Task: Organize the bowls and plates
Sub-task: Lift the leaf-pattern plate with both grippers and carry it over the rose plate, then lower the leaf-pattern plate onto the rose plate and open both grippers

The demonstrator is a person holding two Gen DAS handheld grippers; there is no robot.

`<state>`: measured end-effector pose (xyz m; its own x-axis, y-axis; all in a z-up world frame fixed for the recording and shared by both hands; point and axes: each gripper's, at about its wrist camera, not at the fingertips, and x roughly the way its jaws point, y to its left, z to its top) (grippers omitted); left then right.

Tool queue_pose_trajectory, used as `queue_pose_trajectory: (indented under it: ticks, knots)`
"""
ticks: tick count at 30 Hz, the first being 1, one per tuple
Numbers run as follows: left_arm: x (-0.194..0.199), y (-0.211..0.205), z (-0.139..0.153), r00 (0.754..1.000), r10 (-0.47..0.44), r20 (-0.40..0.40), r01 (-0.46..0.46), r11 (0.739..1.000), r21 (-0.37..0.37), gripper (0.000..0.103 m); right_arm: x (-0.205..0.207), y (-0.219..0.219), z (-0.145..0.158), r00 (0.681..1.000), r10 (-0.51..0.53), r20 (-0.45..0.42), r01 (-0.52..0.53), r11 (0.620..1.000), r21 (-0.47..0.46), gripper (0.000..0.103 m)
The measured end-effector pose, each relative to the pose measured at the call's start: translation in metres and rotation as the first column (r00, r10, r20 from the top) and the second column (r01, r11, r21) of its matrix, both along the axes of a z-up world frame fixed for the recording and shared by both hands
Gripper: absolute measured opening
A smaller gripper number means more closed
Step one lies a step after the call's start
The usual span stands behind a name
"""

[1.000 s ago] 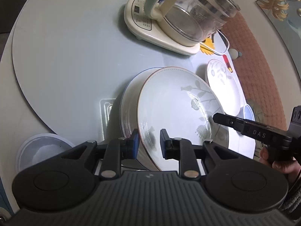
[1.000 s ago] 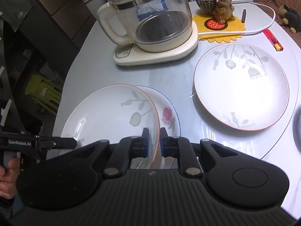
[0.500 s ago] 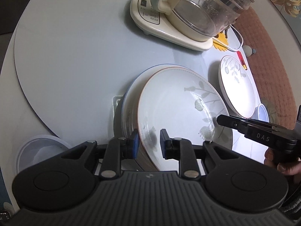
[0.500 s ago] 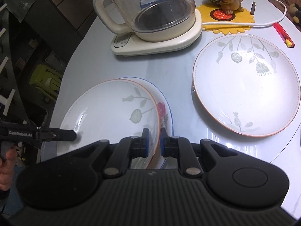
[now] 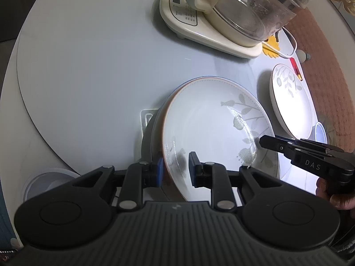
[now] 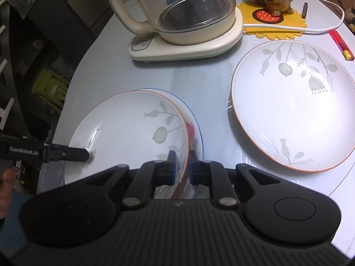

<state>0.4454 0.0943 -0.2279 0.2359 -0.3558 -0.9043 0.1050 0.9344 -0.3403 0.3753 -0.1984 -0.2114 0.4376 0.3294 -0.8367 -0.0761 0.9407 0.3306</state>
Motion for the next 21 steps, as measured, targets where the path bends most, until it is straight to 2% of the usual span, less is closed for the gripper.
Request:
queue_pose_trajectory:
  ticks: [14, 21]
  knots:
    - [-0.009, 0.011, 0.004, 0.994, 0.064, -0.083, -0.069, 0.996, -0.060, 0.027, 0.002, 0.004, -0.005, 0.998, -0.046, -0.031, 0.045, 0.999, -0.004, 0.014]
    - [-0.017, 0.014, 0.006, 0.992, 0.089, -0.088, -0.093, 0.995, -0.043, 0.027, 0.000, 0.005, -0.003, 0.998, -0.052, -0.023, 0.051, 0.999, -0.016, 0.014]
